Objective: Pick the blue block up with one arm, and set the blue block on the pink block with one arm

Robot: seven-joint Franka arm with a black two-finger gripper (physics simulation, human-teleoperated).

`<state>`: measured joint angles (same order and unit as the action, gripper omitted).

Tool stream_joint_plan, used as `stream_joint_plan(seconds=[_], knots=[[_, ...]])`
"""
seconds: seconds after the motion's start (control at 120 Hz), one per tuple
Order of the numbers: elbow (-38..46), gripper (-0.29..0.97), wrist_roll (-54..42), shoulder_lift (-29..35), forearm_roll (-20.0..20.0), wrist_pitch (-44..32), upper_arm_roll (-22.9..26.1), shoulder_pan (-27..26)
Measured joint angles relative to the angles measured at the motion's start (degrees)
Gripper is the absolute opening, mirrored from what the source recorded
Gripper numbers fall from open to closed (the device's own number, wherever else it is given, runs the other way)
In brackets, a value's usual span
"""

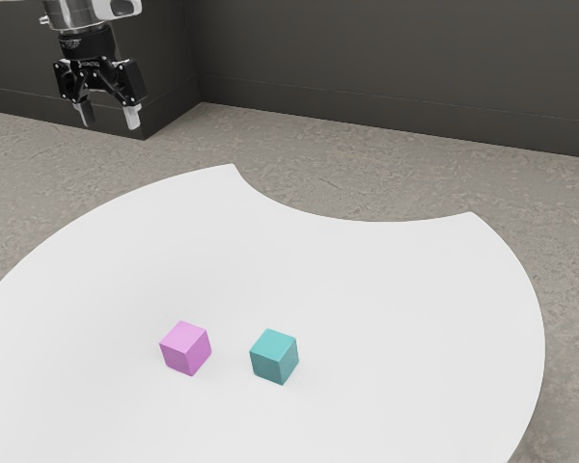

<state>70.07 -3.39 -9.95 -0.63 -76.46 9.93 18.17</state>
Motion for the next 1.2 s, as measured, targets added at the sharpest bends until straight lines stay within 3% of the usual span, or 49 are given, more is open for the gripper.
stream_joint_plan(seconds=[0.2, 0.283, 0.367, 0.433, 0.525, 0.683, 0.883, 1.033, 1.142, 1.2], knots=[[-0.3, 0.68, 0.0, 0.0, 0.1, 0.2, 0.2, 0.0], [-8.9, 0.68, 0.5, 0.8, -0.1, 2.3, 0.8, -0.5], [-11.2, 0.68, 2.3, 1.9, 0.0, 3.9, 8.3, -0.7], [-4.5, 0.68, 4.2, 2.2, 1.1, 2.2, 14.9, -2.2], [7.3, 0.68, 6.6, 1.8, 1.9, -3.8, 17.3, -2.3], [17.3, 0.68, 10.6, 0.1, 2.6, -13.6, 17.8, -1.8], [19.7, 0.68, 14.3, -2.8, 5.7, -21.5, 17.9, -2.1], [20.9, 0.68, 16.3, -2.6, 7.9, -24.1, 16.1, -8.4], [22.3, 0.68, 17.5, -2.0, 6.8, -24.4, 13.1, -11.9], [27.5, 0.68, 17.8, 0.9, 5.6, -25.4, 11.9, -12.7]])
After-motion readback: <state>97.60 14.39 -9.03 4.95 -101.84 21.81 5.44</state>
